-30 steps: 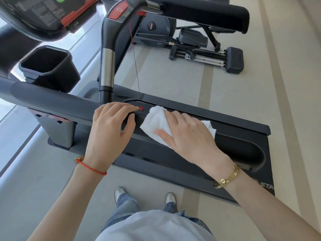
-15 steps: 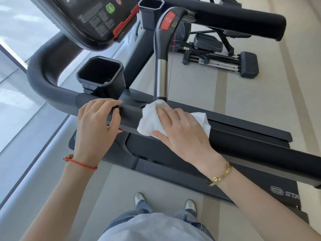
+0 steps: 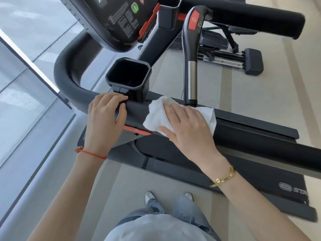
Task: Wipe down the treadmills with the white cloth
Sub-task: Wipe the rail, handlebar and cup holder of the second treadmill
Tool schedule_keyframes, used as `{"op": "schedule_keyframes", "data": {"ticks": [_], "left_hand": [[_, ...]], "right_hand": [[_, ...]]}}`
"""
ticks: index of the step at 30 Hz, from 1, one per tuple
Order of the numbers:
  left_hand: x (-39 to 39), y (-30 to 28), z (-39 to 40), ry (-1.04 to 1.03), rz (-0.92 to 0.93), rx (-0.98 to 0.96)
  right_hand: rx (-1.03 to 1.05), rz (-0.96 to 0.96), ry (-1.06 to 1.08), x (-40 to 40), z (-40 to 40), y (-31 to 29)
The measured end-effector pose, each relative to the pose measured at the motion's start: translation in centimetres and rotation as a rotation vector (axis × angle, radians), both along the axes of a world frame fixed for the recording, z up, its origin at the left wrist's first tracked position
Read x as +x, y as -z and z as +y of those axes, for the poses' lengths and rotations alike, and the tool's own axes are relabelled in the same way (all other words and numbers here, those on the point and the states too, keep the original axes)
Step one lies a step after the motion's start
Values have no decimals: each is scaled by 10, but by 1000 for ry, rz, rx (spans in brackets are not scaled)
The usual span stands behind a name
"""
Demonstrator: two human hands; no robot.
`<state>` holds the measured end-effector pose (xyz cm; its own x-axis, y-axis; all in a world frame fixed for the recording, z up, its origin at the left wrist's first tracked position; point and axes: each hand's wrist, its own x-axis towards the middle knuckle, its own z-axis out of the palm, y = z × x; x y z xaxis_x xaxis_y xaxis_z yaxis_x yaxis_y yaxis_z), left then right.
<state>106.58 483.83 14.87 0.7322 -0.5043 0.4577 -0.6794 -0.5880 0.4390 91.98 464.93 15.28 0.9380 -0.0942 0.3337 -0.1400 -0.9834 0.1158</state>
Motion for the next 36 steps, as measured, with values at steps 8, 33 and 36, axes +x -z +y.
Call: {"op": "schedule_keyframes", "data": {"ticks": [8,33,36], "left_hand": [[4,-4,-2,-13,7,-66],[64,-22,6,-111,139,-120],[93,-24,8,-38,148,-108]], "right_hand": [[64,43,-61,31,6,-6],[229,111,-62,96,48,-17],[289,103,-35,91,48,-18]]}}
